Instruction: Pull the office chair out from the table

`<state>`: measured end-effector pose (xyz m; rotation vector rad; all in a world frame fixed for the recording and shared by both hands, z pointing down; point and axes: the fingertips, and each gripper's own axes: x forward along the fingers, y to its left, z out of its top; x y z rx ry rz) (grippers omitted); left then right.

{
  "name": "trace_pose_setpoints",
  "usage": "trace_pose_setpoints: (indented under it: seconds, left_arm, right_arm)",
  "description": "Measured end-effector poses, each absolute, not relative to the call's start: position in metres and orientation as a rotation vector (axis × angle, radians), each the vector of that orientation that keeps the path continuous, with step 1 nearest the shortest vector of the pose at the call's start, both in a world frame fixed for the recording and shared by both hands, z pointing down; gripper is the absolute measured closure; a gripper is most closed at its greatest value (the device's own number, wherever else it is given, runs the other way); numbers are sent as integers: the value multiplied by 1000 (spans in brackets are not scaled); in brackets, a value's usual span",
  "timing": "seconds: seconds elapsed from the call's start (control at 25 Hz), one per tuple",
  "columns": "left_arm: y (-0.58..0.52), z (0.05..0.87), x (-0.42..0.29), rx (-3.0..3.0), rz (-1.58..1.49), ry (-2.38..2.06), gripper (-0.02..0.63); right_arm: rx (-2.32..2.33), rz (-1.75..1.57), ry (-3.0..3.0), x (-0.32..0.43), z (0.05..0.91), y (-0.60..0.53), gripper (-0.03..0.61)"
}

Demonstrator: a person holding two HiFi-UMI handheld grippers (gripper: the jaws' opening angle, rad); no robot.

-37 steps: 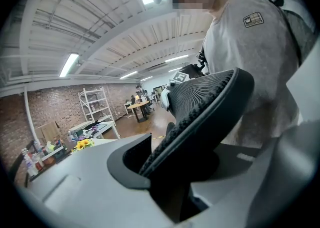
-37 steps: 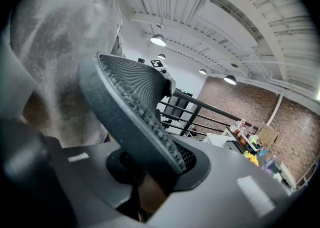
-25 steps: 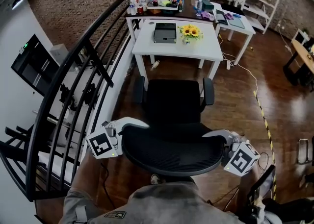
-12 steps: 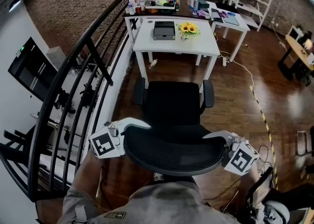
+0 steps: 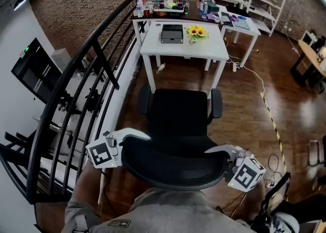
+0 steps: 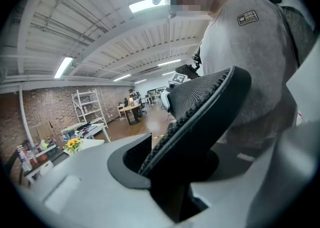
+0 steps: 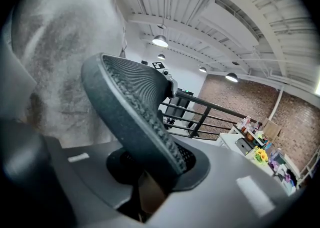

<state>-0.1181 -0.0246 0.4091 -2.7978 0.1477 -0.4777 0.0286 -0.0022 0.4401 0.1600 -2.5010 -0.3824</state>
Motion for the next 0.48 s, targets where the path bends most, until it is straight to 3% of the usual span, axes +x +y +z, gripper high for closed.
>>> trace_pose_setpoints:
  seconds: [0.48]
  left_arm:
    - [-20, 408, -119, -2798, -482, 170, 483]
  right_arm:
    - [177, -395, -2493, 29, 439, 0, 485]
